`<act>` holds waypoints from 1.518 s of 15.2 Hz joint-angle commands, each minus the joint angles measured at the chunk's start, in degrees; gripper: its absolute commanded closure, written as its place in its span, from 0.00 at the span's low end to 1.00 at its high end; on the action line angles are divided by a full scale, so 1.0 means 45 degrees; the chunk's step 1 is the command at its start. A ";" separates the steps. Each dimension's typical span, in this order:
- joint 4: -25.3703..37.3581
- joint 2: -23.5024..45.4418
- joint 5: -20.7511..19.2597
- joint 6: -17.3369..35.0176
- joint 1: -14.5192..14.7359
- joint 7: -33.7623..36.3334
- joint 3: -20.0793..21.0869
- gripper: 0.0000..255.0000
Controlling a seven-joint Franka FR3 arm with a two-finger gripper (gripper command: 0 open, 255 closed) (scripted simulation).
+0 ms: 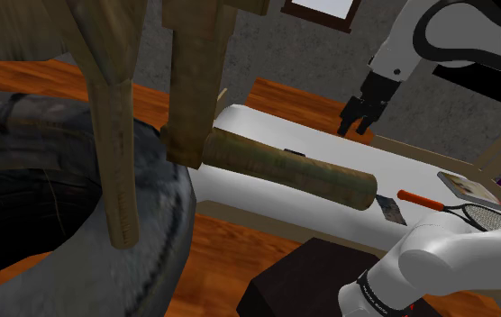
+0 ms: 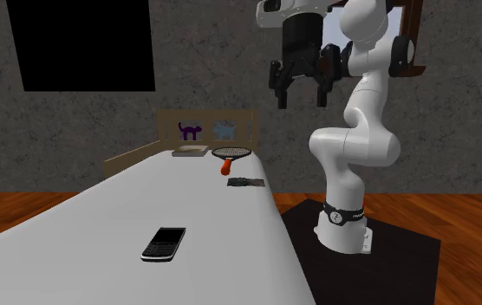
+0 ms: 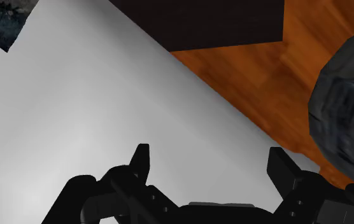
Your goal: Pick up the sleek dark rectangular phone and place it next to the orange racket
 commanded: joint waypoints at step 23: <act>0.1414 0.8549 -0.0651 0.7067 0.0879 -0.8759 -0.3662 0.00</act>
